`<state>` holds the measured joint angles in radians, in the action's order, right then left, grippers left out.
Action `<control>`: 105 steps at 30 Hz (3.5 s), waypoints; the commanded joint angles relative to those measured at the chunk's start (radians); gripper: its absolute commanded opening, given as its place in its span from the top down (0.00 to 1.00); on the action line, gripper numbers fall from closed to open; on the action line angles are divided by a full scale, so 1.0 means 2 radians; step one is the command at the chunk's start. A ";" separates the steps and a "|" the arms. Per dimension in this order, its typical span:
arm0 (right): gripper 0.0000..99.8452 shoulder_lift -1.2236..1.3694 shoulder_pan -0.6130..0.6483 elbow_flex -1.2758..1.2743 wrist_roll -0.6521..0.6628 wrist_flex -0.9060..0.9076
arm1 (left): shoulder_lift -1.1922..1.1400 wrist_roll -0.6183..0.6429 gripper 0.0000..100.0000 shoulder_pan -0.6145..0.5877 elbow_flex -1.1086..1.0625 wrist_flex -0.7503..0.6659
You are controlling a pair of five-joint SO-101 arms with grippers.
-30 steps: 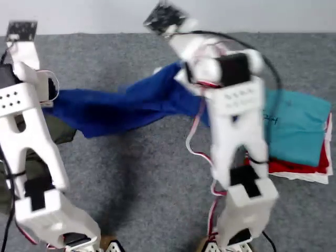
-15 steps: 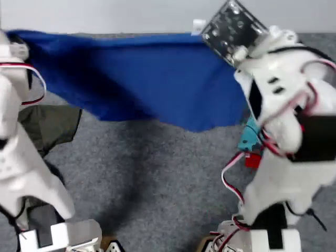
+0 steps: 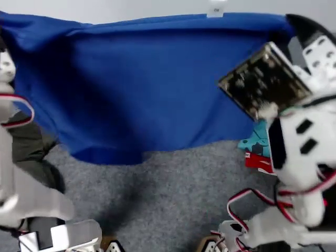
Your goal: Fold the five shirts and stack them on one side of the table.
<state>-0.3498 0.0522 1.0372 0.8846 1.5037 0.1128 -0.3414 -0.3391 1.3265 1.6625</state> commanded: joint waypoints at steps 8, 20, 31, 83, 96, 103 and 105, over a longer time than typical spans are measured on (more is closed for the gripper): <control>0.99 -0.069 -0.010 0.027 0.005 -0.007 | 0.013 -0.045 0.99 -0.002 0.124 0.000; 0.99 -0.129 -0.010 0.025 0.021 0.109 | 0.014 -0.055 0.99 -0.003 0.174 0.047; 0.99 -0.123 -0.010 -0.062 0.012 0.145 | 0.036 -0.054 0.99 0.000 0.059 0.047; 0.99 0.152 0.003 -0.789 0.096 -0.854 | -0.245 -0.055 0.99 0.060 -0.429 -0.460; 0.99 0.105 0.016 -0.789 0.097 -0.682 | -0.219 -0.078 0.99 0.072 -0.429 -0.273; 0.99 0.043 0.028 -0.789 0.094 -0.498 | -0.219 -0.133 0.98 0.070 -0.428 -0.085; 0.99 0.033 0.027 -0.789 0.094 -0.454 | -0.219 -0.133 0.98 0.070 -0.428 -0.042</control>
<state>-0.2087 0.0982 -0.5570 1.0671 0.4787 -0.4028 -0.5930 -0.1964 0.4196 1.4477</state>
